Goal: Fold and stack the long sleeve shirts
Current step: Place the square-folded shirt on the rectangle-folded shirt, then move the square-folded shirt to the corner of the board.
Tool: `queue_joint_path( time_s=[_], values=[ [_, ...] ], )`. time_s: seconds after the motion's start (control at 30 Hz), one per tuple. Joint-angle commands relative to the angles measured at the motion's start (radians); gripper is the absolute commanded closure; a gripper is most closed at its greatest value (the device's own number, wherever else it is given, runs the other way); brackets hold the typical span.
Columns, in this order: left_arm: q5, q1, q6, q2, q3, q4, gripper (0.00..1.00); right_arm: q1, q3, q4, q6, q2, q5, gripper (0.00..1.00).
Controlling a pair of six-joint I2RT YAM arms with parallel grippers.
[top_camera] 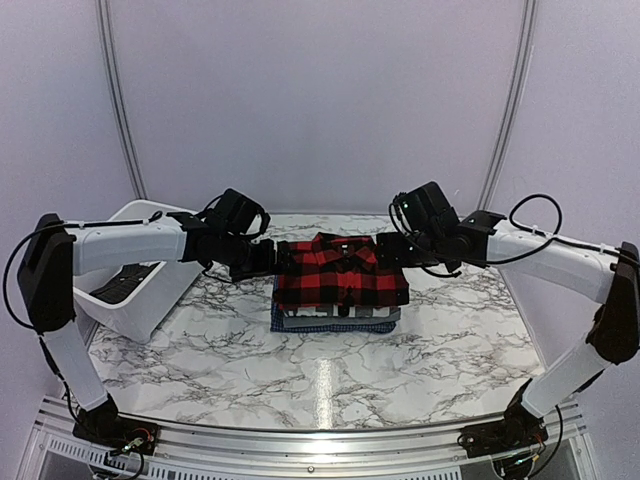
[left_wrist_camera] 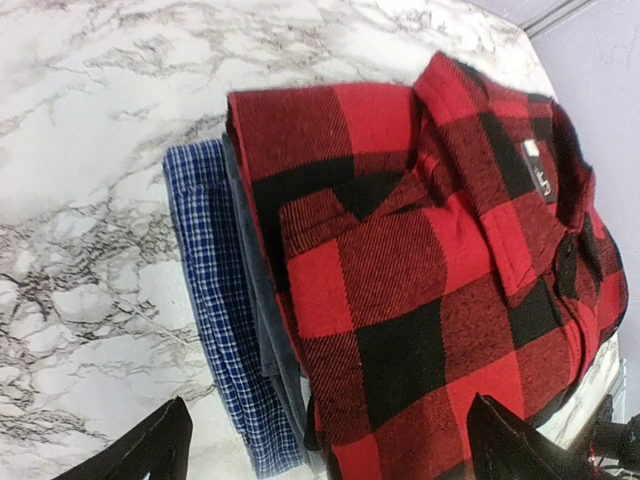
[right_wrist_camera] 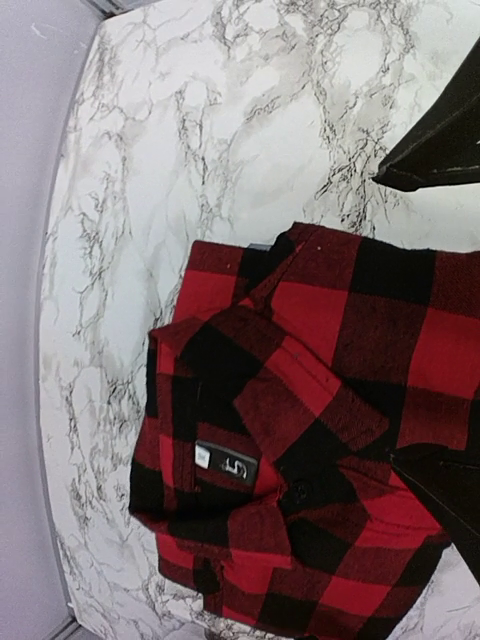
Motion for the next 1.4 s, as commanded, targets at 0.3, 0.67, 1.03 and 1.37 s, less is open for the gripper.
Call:
queue_joint_path(
  time_s=[0.3,0.67,1.03,1.37],
  values=[
    [-0.193,0.008,0.086,-0.204,-0.081,-0.004,0.01,0.133,0.116,0.092,-0.012,0.177,-0.029,0.16],
    [-0.236,0.038,0.102,-0.367,-0.178,0.021,0.01,0.168,0.103,0.081,0.001,0.208,0.000,0.16],
    [-0.252,0.070,0.099,-0.530,-0.212,0.036,0.01,0.338,0.370,0.172,-0.028,0.367,-0.224,0.13],
    [-0.305,0.072,0.130,-0.619,-0.226,-0.008,0.01,0.399,0.696,0.173,0.006,0.709,-0.426,0.11]
  ],
)
